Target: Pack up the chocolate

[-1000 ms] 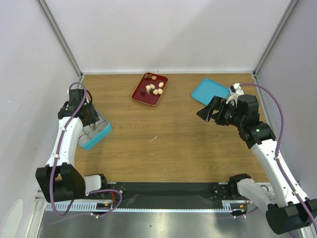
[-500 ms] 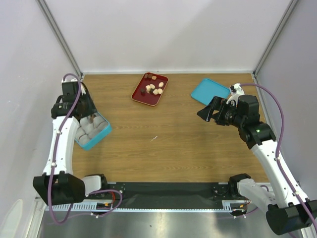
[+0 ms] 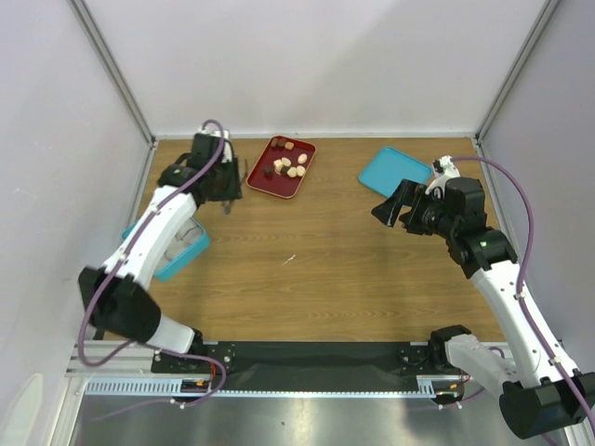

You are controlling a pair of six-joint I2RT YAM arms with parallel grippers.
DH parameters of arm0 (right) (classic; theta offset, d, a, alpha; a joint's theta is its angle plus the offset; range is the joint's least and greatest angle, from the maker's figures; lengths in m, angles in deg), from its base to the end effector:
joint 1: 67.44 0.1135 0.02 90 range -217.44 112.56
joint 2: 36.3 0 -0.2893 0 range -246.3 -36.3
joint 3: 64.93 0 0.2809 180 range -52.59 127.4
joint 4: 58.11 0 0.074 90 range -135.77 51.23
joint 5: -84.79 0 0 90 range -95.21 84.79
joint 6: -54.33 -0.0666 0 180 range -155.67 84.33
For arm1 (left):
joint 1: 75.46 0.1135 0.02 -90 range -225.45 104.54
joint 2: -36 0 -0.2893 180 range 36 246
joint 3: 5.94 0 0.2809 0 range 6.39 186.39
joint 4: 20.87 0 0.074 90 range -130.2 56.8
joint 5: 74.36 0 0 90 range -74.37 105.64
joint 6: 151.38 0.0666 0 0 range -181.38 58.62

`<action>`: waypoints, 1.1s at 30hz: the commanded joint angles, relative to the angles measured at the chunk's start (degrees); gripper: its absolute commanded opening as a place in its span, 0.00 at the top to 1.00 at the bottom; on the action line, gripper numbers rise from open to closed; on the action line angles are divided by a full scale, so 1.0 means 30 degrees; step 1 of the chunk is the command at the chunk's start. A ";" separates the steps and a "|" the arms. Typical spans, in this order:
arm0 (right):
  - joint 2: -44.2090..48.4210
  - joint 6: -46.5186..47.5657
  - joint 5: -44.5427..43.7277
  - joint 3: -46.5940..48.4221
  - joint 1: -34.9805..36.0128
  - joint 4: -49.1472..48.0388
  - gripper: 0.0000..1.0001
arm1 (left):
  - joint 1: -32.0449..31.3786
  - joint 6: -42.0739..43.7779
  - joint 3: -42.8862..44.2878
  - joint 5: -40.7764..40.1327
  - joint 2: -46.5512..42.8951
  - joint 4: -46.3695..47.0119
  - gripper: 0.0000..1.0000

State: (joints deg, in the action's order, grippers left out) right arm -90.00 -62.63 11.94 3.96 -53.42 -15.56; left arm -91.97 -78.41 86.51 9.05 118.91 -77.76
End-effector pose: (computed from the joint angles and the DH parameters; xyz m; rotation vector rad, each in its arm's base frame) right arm 0.2301 0.0777 0.3570 0.0452 2.1094 0.7443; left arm 0.3438 -0.0939 0.3441 -0.0647 2.3937 -0.1377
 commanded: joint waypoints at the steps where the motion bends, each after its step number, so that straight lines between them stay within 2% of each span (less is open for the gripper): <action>1: -0.0236 -0.0066 -0.0442 0.0865 0.0102 0.0005 0.01 | -0.1054 -0.0561 0.1358 0.0117 0.1450 0.1667 0.54; 13: -0.0734 0.0314 -0.0940 0.1187 0.0160 0.0064 0.01 | -0.2171 -0.0502 0.4113 -0.0702 0.6956 0.2489 0.55; 19: -0.0824 0.0636 -0.1262 0.1422 0.0190 0.0269 0.01 | -0.2171 -0.0356 0.4906 -0.1728 0.8132 0.2195 0.54; 33: -0.0970 0.0813 -0.1585 0.1246 0.0161 0.0211 0.01 | -0.2171 -0.0326 0.5404 -0.1700 1.0037 0.2781 0.55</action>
State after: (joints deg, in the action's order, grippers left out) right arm -92.97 -61.36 8.22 5.45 -53.16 -14.09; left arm -98.33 -79.33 99.90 5.24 148.66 -71.15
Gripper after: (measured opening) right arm 0.991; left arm 0.459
